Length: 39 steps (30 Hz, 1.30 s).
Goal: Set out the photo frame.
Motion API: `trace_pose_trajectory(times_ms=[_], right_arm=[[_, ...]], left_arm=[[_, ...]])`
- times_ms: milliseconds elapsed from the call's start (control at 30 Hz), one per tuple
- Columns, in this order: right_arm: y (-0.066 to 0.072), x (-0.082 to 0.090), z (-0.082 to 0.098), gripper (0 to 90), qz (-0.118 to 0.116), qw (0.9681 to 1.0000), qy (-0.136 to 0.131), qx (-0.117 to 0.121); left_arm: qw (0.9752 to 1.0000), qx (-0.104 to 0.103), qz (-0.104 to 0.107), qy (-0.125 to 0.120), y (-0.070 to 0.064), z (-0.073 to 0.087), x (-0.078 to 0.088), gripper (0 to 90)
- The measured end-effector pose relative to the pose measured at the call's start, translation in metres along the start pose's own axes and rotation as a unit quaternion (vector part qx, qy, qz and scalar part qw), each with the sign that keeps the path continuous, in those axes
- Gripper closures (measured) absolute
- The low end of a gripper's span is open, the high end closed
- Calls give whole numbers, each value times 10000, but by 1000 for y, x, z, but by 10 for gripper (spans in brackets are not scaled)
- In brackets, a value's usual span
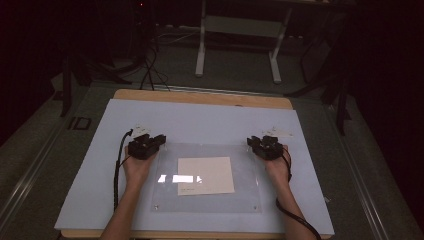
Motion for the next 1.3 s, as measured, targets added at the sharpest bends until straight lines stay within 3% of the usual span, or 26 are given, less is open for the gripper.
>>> trace_pose_trajectory(times_ms=[100, 433, 567, 667, 1033, 1300], right_arm=[[1, -2, 0, 839, -91, 9999, 51, -12], [-1, -2, 1, 837, -217, 9996, 39, -152], [-1, -2, 1, 836, -243, 9995, 54, -185], [-3, -3, 0, 830, -363, 9987, 93, -357], [-8, -7, -7, 829, -490, 9954, 483, -659], [-14, -14, -12, 827, -635, 9910, 599, -1012]], left_arm=[[10000, 38, 32, -1, 1, 0, 0, 819], [9999, 78, 84, 66, 2, 0, 1, 825], [9994, 229, 222, 95, 4, 0, 1, 823], [9990, 316, 274, 147, 6, 0, 1, 821], [9945, 776, 625, 324, 16, -4, -4, 819], [9925, 887, 733, 419, 22, -8, -9, 829]])
Point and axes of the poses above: each handheld gripper's, and its own axes: x roughly backward along the jaws, z roughly out of its underside, y roughly to its left, the point moved 5 cm from there along -x, roughly forward along the jaws, and after that the axes turned 3 degrees about -x, right-handed, at the moved point
